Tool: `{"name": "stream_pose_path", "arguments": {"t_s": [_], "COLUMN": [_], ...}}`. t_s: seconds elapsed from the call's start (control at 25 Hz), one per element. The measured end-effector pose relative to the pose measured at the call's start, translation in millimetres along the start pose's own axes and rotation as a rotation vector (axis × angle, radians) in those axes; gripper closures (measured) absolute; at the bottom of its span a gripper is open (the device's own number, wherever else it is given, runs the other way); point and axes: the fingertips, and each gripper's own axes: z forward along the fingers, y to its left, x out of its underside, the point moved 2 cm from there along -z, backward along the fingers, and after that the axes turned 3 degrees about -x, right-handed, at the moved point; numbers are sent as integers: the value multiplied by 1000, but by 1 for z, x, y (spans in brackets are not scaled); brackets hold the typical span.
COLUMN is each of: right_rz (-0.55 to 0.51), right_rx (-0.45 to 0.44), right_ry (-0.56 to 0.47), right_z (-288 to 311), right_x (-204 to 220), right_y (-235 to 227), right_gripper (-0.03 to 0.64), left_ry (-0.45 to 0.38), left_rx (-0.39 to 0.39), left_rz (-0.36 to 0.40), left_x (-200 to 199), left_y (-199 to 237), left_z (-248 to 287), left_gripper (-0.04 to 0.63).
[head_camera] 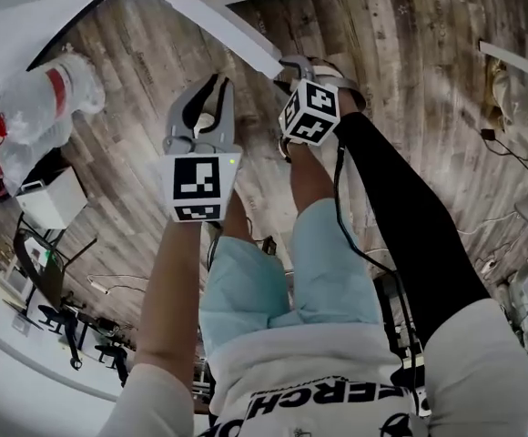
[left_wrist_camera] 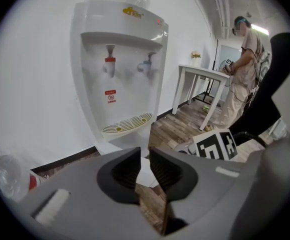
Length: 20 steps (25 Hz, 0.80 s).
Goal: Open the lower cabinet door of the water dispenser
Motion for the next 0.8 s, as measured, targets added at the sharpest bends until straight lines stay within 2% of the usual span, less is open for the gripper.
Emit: {"name": "stream_pose_path", "arguments": {"t_s": [0.24,0.48,0.8], "right_rz": [-34,-82,-184], "right_rx": [-17,-47,-93], "right_ry": [23,61,113], "right_z": [9,22,36], "right_x": [-8,-26,-54], "right_y": [20,48,74], "right_gripper": [445,445,445], "left_ry": [-20,-35,-52], "left_rx": [-26,-108,-135], "left_rz": [-8,-85,-133], "left_x": [23,50,70], "left_y": [28,79,115], "left_z": [-14,-38,-61], "left_gripper": [535,535,535]}}
